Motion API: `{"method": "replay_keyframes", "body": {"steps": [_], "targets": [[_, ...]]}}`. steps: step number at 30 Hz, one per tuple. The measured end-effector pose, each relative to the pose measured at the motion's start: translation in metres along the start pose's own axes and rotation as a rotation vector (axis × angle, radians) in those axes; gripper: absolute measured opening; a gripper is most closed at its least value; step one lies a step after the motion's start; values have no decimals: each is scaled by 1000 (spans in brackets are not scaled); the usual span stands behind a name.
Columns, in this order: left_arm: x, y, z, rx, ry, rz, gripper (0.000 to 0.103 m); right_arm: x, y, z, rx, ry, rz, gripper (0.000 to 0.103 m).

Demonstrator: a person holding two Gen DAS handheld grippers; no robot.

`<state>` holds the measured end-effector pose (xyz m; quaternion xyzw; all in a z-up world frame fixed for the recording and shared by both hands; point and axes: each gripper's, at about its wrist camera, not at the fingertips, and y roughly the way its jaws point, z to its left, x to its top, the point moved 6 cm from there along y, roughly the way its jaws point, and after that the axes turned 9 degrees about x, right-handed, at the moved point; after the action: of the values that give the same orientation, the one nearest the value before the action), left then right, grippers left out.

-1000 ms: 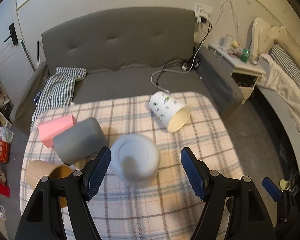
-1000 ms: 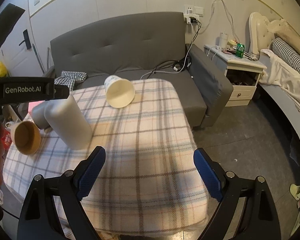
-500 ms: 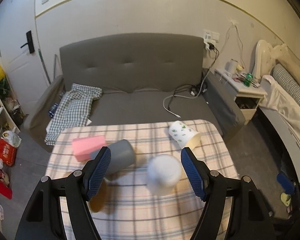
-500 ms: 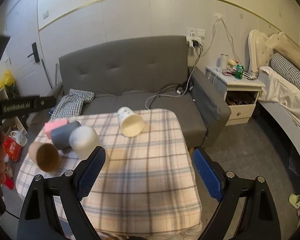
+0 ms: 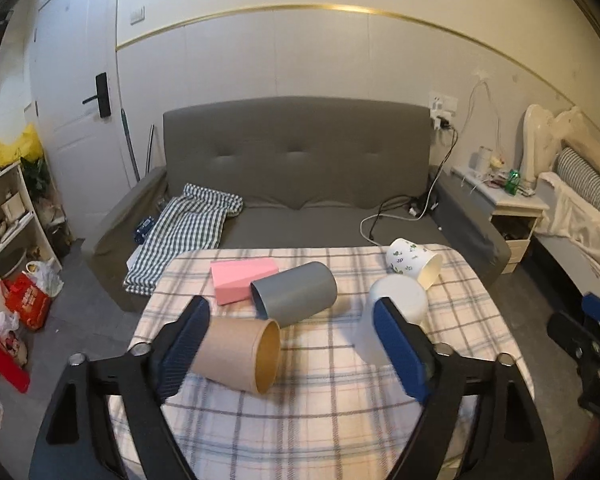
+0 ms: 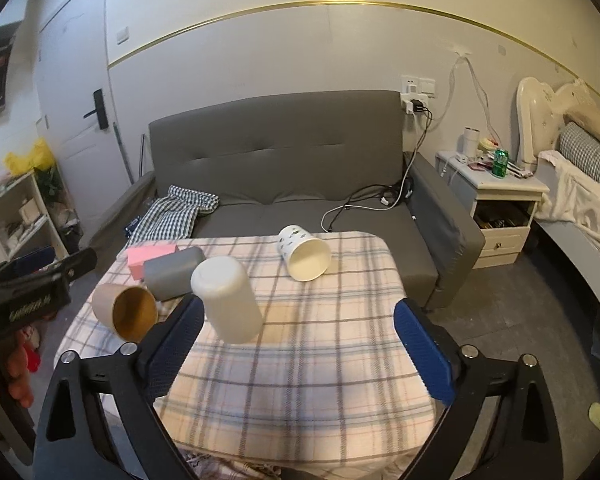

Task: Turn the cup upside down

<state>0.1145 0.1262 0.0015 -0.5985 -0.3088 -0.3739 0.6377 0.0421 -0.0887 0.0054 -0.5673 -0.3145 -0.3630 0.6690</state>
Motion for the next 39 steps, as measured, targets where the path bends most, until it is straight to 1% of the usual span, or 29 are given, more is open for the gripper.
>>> {"method": "replay_keyframes", "body": {"steps": [2, 3, 5, 6, 10, 11, 18, 23, 35, 39], "targets": [[-12, -2, 6, -11, -18, -12, 91, -8, 6, 4, -1, -11, 8, 97], [-21, -1, 9, -15, -30, -5, 93, -11, 8, 6, 1, -10, 14, 98], [-33, 0, 12, -21, -39, 9, 94, -20, 14, 9, 3, -7, 23, 100], [-36, -1, 13, -26, -37, 14, 94, -24, 16, 10, 2, -7, 25, 103], [-48, -5, 19, -14, -31, -4, 95, -36, 23, 12, -2, -14, 24, 103], [-50, -6, 21, -13, -32, -6, 97, -38, 24, 13, -7, -15, 24, 103], [-55, -7, 32, 8, -58, -2, 98, -46, 27, 15, -14, -24, 29, 103], [-60, -8, 33, 10, -48, 7, 98, -45, 26, 17, -22, -28, 25, 103], [-61, -8, 35, 5, -57, 23, 98, -44, 23, 18, -18, -27, 15, 103], [-60, -10, 35, 9, -46, 15, 98, -43, 23, 18, -17, -22, 12, 103]]}}
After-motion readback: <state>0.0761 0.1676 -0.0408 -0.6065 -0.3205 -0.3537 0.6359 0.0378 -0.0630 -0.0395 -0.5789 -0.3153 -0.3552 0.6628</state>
